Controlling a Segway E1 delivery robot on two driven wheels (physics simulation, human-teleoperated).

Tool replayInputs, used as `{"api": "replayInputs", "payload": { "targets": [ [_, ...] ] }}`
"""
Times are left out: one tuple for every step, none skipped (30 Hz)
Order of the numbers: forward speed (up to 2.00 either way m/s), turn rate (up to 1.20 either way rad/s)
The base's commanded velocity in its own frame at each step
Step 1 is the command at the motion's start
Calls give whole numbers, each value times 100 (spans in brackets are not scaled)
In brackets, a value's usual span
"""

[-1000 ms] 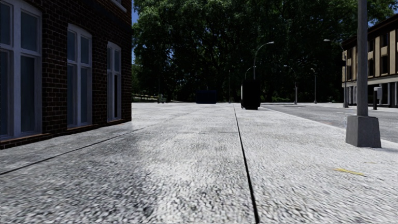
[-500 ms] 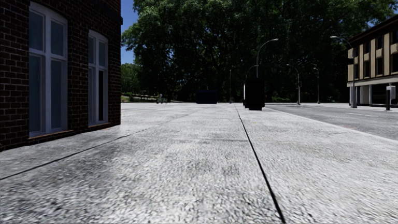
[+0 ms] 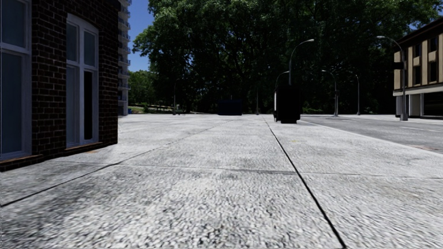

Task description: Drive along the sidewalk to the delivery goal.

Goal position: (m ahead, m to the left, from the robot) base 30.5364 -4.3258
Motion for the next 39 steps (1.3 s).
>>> {"api": "replayInputs", "payload": {
  "targets": [
    [200, 0],
    [200, 0],
    [200, 0],
    [200, 0],
    [200, 0],
    [200, 0],
    [200, 0],
    [200, 0],
    [200, 0],
    [200, 0],
    [200, 0],
    [200, 0],
    [200, 0],
    [200, 0],
    [200, 0],
    [200, 0],
    [200, 0],
    [200, 0],
    [200, 0],
    [200, 0],
    [200, 0],
    [200, 0],
    [200, 0],
    [200, 0],
    [200, 0],
    [200, 0],
    [200, 0],
    [200, 0],
    [200, 0],
    [200, 0],
    [200, 0],
    [200, 0],
    [200, 0],
    [200, 0],
    [200, 0],
    [200, 0],
    [200, 0],
    [200, 0],
    [200, 0]
  ]
}}
